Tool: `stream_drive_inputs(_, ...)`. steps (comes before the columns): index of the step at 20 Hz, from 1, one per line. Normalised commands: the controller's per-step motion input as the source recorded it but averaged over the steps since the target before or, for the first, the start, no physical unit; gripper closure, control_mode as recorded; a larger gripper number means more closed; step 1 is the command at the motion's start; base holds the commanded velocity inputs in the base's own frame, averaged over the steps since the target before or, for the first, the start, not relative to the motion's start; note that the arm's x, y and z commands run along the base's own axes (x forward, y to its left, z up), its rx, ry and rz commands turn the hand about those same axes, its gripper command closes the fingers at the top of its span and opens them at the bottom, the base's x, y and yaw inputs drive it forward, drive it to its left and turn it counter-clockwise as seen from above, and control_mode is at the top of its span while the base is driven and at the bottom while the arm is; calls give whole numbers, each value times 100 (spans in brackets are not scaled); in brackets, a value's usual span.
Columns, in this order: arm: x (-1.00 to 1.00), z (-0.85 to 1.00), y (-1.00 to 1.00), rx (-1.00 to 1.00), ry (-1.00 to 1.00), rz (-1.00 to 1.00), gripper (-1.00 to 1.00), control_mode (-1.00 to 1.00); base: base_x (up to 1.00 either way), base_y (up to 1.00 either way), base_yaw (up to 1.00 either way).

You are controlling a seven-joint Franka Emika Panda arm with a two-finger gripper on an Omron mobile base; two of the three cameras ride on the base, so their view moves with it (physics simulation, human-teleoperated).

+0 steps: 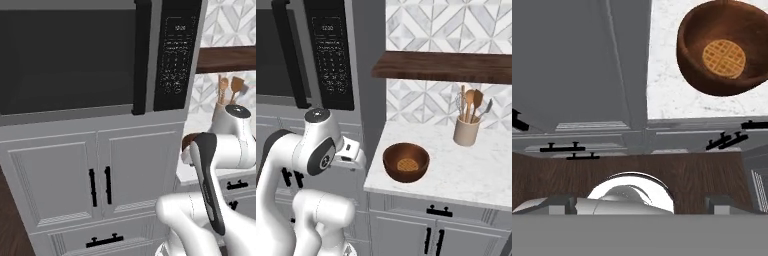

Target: Open the microwave, place the bowl with waffle inside the microwave, then close the microwave door and turn it on.

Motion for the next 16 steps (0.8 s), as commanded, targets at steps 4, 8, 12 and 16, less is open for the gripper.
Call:
stream_drive_inputs(4,0,0,0,0,0,0,-100,100,-21,-53,15)
stream_drive_inputs(8,0,0,0,0,0,0,-100,100,-28,-34,27)
stream_drive_inputs(12,0,0,0,0,0,0,-100,100,-32,-6,40)
stream_drive_inputs(16,0,0,0,0,0,0,-100,100,-31,0,39)
